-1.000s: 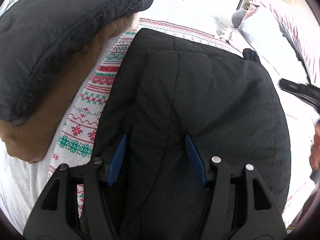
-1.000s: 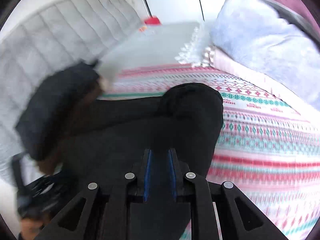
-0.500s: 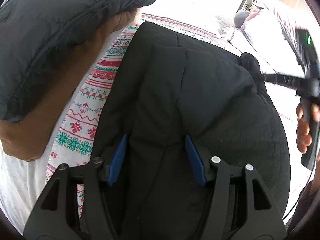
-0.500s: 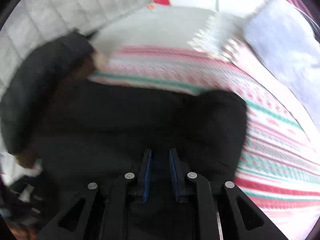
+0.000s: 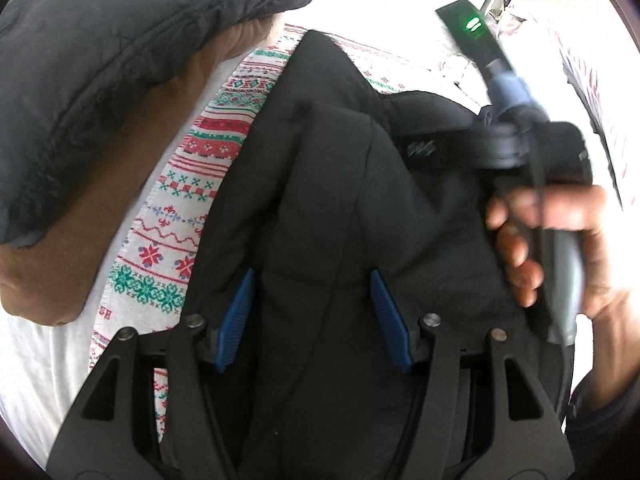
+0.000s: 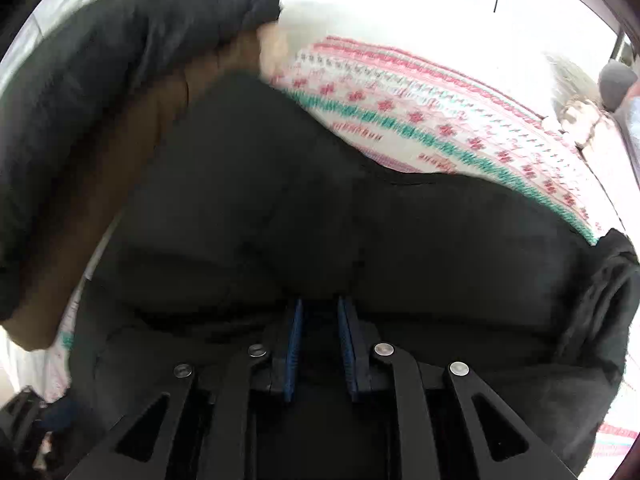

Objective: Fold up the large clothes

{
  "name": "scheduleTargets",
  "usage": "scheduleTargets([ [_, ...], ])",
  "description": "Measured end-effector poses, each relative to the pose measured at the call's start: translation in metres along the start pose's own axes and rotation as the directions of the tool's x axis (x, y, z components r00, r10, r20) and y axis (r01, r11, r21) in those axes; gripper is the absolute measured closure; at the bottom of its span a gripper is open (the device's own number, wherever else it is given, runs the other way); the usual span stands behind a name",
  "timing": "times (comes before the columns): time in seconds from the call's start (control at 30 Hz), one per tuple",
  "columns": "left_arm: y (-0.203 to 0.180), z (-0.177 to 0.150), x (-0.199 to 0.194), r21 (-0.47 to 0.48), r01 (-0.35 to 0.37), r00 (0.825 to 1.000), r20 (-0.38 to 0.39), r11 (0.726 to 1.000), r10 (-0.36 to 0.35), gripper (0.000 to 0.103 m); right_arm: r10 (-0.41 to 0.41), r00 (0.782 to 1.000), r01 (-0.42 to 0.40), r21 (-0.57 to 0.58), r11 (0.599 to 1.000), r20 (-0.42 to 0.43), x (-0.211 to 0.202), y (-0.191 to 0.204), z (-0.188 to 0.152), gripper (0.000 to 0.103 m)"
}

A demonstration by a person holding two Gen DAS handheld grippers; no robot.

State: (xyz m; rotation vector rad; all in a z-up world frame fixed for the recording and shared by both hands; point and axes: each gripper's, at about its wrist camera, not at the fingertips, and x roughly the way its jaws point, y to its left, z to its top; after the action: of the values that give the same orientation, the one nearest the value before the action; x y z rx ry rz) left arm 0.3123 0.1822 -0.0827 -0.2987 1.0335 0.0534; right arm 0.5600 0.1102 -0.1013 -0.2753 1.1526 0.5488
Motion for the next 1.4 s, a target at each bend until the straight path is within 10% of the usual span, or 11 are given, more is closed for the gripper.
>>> scheduleTargets([
  [0.17, 0.005, 0.001, 0.001, -0.02, 0.027, 1.0, -0.006, 0.999, -0.027, 0.041, 0.039, 0.982, -0.044, 0.024, 0.999, 0.183, -0.097, -0.013, -0.049, 0.075],
  [0.53, 0.005, -0.001, 0.0, -0.019, 0.028, 1.0, -0.001, 0.999, -0.028, 0.04, 0.044, 0.999, -0.044, -0.06, 0.997, 0.0, -0.171, 0.004, -0.249, 0.074],
  [0.77, 0.001, -0.004, 0.002, -0.009, 0.006, 1.0, 0.012, 1.0, -0.006, 0.039, 0.045, 0.997, -0.05, -0.065, 0.997, -0.066, -0.112, 0.003, -0.255, 0.075],
  [1.4, 0.075, -0.051, -0.075, -0.203, 0.152, 0.988, 0.053, 0.967, -0.145, 0.038, 0.067, 0.976, -0.078, 0.044, 0.996, 0.205, -0.155, -0.001, -0.31, 0.073],
])
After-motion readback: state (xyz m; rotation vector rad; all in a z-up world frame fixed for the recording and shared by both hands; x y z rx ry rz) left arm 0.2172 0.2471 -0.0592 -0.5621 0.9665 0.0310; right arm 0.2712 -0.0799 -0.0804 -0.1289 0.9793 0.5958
